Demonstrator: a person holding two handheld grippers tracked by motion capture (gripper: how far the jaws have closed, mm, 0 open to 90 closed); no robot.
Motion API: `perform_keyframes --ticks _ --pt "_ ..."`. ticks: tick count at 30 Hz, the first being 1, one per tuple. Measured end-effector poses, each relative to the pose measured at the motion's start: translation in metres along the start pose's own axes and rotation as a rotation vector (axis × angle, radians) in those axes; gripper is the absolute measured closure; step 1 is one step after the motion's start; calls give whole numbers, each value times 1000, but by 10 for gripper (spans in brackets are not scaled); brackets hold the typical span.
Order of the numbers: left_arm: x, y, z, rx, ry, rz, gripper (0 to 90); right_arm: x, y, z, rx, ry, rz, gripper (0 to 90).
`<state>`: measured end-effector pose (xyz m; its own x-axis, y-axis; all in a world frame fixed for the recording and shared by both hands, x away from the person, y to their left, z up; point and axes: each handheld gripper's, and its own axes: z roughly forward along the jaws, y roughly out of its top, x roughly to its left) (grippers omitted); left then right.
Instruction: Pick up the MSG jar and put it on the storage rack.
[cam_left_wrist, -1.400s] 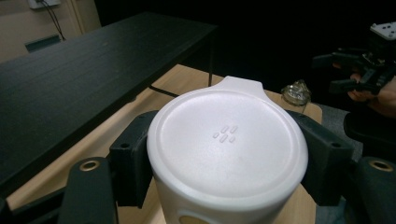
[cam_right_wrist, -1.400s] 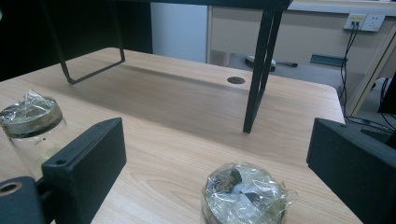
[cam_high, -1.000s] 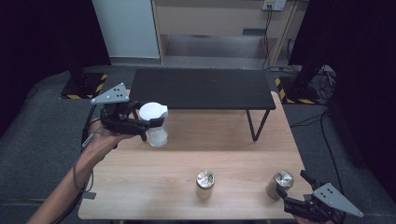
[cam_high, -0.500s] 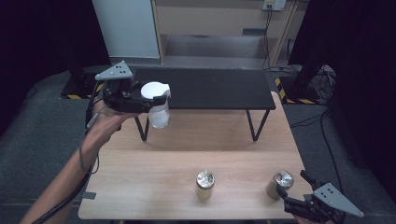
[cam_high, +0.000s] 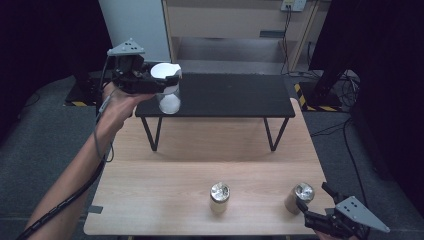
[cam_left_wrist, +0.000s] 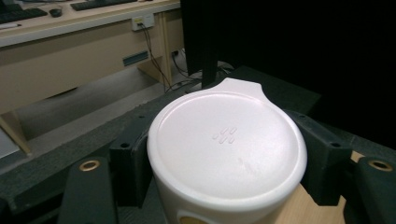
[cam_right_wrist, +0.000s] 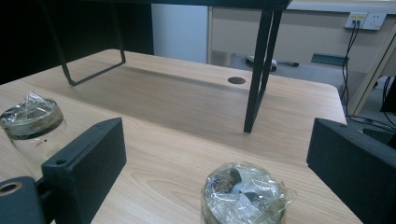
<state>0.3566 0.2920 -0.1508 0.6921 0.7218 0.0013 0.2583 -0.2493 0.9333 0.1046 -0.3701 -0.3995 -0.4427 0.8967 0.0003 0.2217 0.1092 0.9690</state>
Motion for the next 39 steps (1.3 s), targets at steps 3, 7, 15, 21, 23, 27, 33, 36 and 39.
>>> perform_keyframes --ticks 3,7,15,21,23,27,33,36,39 --pt "2 3 7 7 30 -11 302 0 0 0 0 0 1 53" --pt "5 3 13 8 51 -27 302 -1 0 0 -2 0 3 53" --pt "10 2 29 5 130 -69 302 -1 -1 0 -5 2 5 53" --pt "11 1 39 6 178 -87 302 -2 -1 0 -6 3 7 53" --pt "11 0 41 0 188 -93 302 -2 -1 0 -6 3 8 53" --pt "11 -4 48 -3 211 -111 302 -2 -1 0 -6 2 8 53" --pt "13 -5 57 8 242 -111 302 -3 -2 0 -8 3 12 53" --pt "14 -7 59 12 247 -107 302 -3 -2 0 -8 5 14 53" --pt "14 -9 62 18 254 -105 302 -4 -2 0 -10 6 17 53"
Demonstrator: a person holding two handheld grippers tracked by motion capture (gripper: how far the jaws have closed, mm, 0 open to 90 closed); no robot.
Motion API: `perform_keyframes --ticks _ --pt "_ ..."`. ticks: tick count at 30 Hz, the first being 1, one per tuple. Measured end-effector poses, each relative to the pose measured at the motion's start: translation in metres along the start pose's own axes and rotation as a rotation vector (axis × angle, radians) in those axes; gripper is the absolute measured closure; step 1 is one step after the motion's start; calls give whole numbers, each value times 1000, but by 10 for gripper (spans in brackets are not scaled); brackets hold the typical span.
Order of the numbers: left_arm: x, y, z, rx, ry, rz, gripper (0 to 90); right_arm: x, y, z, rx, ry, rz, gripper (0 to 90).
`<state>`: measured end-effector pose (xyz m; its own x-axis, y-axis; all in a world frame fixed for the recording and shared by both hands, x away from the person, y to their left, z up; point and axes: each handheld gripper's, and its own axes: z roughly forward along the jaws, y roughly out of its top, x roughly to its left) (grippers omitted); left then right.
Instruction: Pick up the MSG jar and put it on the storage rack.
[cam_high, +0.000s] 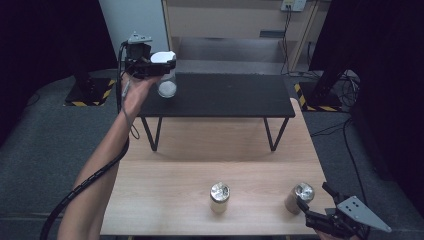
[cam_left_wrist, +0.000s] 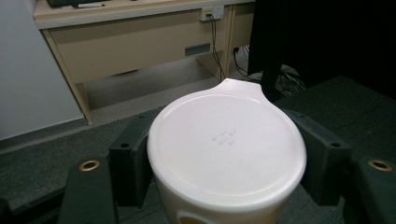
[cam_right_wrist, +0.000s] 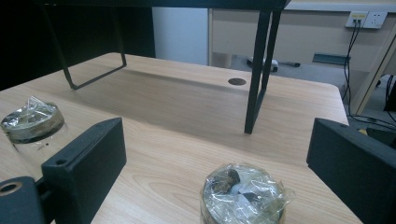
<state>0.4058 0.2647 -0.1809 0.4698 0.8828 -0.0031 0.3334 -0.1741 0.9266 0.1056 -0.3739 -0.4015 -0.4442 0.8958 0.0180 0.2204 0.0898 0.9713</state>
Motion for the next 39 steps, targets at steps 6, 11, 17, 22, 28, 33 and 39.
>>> perform_keyframes --ticks 6,11,17,22,28,33,39 --pt "0 -3 4 2 2 -1 302 0 0 0 -2 1 3 53" --pt "-1 -7 8 7 9 0 302 0 0 0 -3 1 6 53" --pt "-1 -13 11 11 6 -5 302 -1 -1 0 -3 2 9 53" --pt "0 -16 13 14 3 -3 302 -1 -1 -1 -3 2 12 53" --pt "1 -22 11 -1 -2 -6 302 -1 -1 0 -3 2 9 52" --pt "2 -26 10 -17 -1 -13 301 -1 -1 -1 -4 2 9 52" --pt "2 -28 9 -25 -2 -14 300 -1 -1 -1 -5 2 9 52"
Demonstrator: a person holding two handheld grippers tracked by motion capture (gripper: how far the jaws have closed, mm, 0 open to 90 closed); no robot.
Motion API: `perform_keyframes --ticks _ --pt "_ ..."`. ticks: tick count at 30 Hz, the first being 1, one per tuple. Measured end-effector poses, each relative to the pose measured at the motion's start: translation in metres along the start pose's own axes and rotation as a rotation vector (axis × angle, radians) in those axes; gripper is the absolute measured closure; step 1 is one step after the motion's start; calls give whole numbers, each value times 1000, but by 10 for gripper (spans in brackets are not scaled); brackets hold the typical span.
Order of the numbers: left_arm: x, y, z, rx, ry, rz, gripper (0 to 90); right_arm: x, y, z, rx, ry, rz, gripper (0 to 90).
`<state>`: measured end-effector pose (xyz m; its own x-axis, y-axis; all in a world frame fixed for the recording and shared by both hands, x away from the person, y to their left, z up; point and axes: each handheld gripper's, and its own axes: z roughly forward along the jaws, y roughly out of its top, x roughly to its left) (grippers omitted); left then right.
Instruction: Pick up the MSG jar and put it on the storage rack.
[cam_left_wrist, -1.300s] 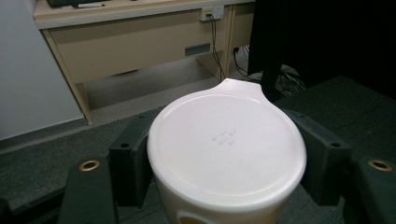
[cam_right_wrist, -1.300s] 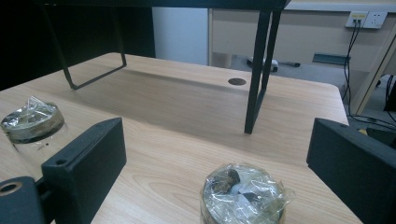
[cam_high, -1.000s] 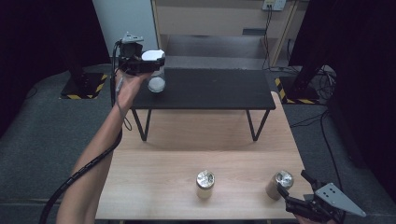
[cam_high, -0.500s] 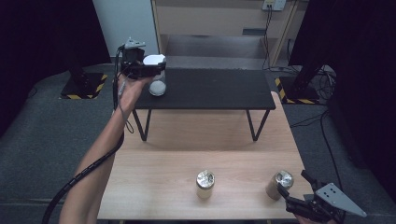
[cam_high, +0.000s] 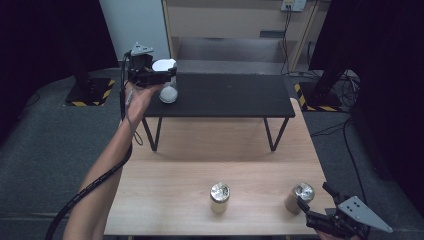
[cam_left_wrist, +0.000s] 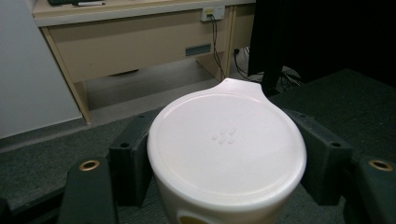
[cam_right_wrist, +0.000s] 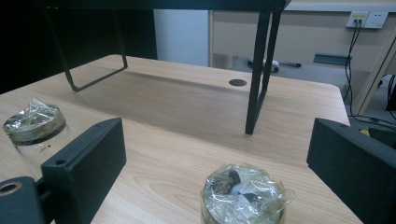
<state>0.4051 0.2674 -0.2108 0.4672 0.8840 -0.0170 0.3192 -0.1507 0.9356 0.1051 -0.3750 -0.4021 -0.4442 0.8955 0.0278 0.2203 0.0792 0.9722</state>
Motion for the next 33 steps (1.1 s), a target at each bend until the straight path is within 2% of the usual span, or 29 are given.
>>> perform_keyframes --ticks 7,9,14,18,26,33 --pt "1 0 0 0 -5 0 299 0 0 0 -1 0 1 52" --pt "4 0 0 3 -18 -4 294 0 0 0 -2 0 0 51" --pt "6 1 2 4 -24 -29 138 0 0 0 -1 0 2 51" --pt "5 1 2 4 -14 -30 95 0 0 0 -3 0 -1 51" --pt "6 5 -3 -15 -24 -37 91 0 0 -1 -4 1 1 51" --pt "8 12 -19 -45 -27 -34 89 0 0 -1 -7 1 -3 51"
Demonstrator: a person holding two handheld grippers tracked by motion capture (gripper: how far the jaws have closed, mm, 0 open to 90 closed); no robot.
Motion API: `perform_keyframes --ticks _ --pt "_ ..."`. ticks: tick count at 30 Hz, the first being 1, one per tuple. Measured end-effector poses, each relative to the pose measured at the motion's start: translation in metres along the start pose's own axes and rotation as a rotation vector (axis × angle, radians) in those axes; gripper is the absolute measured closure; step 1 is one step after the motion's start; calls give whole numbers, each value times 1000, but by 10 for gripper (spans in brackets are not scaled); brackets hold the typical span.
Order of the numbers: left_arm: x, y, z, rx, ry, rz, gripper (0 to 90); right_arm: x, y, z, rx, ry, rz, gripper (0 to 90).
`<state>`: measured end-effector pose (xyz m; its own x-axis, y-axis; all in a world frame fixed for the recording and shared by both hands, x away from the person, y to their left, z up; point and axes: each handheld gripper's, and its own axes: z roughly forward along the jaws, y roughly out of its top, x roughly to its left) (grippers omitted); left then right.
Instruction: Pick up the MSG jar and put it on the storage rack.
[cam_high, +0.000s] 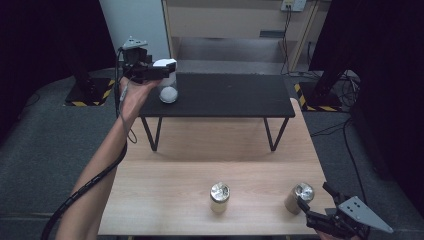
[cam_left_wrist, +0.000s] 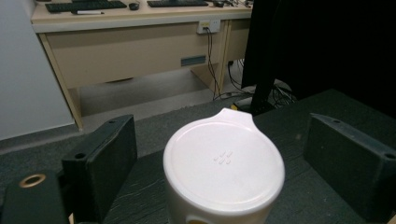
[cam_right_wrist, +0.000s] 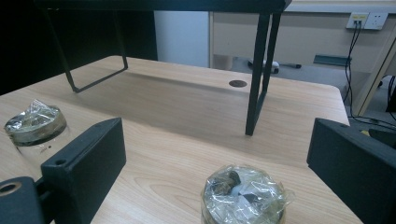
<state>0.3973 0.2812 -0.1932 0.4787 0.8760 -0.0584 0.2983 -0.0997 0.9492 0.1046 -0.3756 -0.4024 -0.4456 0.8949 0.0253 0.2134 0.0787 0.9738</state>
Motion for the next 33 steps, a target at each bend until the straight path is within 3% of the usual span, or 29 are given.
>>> perform_keyframes --ticks 19,33 --pt "5 6 -50 -62 -61 19 89 1 1 1 8 5 -5 51" --pt "11 -16 -78 -92 -146 21 89 1 2 1 9 5 -6 51"
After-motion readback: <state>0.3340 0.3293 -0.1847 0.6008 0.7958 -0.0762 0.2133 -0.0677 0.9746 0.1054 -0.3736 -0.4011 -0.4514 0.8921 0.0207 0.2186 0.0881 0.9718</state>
